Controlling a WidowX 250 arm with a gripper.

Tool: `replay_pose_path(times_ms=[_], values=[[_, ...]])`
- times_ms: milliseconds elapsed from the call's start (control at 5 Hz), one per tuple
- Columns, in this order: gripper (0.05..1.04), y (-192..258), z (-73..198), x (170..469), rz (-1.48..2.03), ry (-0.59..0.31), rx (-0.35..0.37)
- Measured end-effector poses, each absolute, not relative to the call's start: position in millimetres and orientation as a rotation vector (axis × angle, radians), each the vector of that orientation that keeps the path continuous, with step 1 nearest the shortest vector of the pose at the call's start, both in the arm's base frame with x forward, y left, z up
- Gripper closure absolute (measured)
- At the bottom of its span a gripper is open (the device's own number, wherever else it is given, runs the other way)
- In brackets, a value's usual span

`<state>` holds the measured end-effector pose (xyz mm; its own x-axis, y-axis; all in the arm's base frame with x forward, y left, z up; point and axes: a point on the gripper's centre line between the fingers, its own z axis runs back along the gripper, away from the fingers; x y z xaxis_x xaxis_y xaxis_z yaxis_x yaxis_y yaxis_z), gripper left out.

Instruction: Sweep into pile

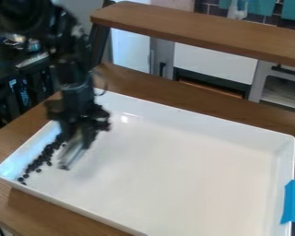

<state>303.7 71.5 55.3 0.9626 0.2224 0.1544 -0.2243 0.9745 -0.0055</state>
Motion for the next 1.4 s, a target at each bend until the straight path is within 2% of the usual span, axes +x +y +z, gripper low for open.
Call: replay_pose_path(times_ms=[400,800,1000,1200,1400], values=[[0.712,-23.7,68.8,327.7,0.171,-0.156,0.008],[0.712,-111.3,54.2,341.3,0.148,-0.152,0.054],[0.712,-138.6,39.1,339.5,0.121,-0.157,0.073],[0.669,-136.7,29.4,347.2,0.161,-0.181,0.102],[0.331,-136.2,30.5,347.1,0.170,-0.177,0.102]])
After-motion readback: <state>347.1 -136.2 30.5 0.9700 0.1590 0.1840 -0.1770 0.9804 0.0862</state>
